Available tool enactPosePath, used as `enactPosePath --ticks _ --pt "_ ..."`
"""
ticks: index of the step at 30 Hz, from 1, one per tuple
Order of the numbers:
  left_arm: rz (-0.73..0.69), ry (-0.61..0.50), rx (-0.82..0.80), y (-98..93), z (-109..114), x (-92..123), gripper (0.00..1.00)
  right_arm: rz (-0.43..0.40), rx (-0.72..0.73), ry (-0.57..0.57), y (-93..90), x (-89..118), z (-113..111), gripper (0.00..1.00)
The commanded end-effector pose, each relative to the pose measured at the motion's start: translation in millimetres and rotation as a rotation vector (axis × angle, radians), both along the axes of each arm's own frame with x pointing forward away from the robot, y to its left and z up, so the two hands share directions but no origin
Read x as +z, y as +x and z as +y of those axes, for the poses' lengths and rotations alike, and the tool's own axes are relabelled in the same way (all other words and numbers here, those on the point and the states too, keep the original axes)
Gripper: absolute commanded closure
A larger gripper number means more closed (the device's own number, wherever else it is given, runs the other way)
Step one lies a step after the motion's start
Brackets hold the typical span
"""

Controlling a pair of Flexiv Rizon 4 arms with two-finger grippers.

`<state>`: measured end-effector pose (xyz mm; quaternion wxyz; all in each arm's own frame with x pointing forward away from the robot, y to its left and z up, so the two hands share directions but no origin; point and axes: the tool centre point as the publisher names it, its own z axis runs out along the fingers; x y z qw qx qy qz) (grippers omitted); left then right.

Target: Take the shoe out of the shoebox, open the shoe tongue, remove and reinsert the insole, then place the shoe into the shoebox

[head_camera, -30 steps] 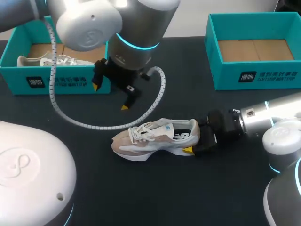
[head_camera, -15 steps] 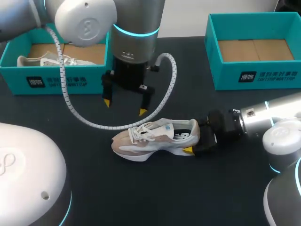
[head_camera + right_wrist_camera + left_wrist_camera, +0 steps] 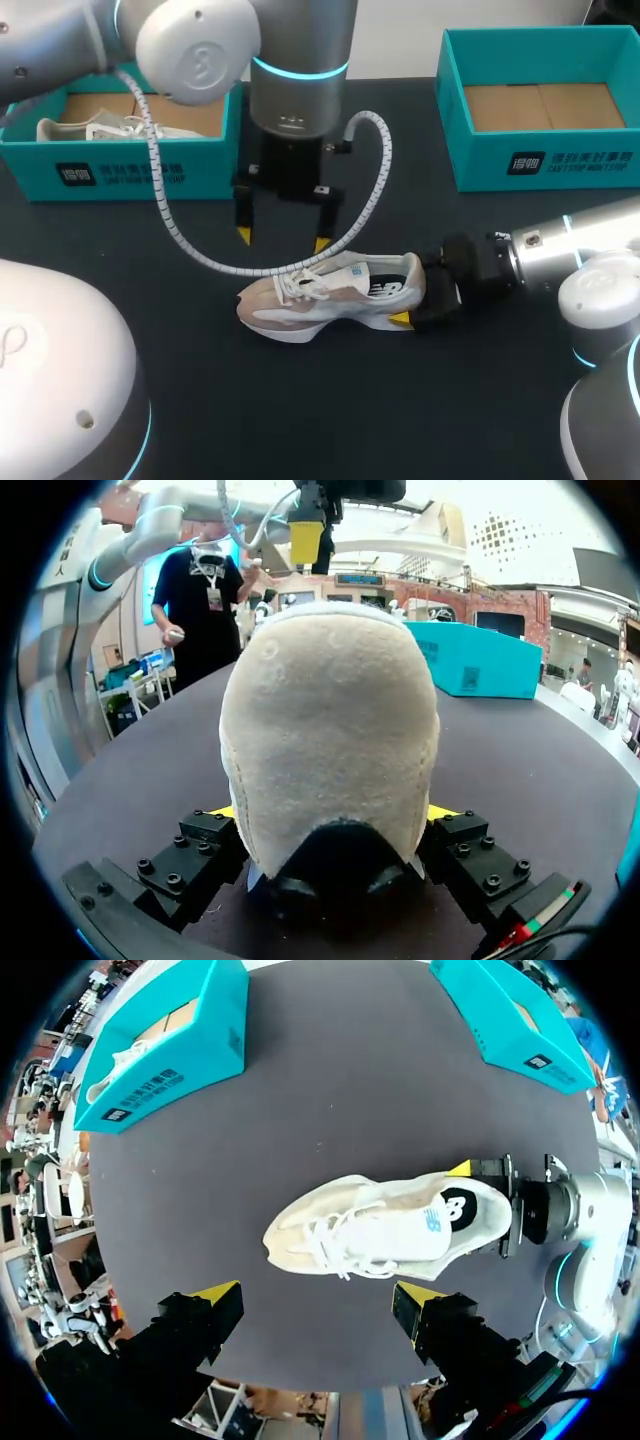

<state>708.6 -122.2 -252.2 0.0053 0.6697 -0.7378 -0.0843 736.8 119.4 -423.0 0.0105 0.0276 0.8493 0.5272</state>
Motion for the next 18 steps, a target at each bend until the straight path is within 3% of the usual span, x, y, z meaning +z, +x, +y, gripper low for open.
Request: enactPosePath --ticks 1,6,18 --pt "-0.028 0.016 -0.006 -5.1 -4.7 -3.1 0.0 0.001 -0.002 -0.005 0.3 -3.5 5.9 1.0" --pt "-0.012 0.016 0.068 -12.3 -33.5 -19.3 0.0 0.001 -0.002 -0.005 0.3 -3.5 5.9 1.0" --pt "-0.071 0.045 0.112 -3.4 -86.8 -51.9 0.0 0.001 -0.002 -0.005 0.3 -3.5 5.9 1.0"
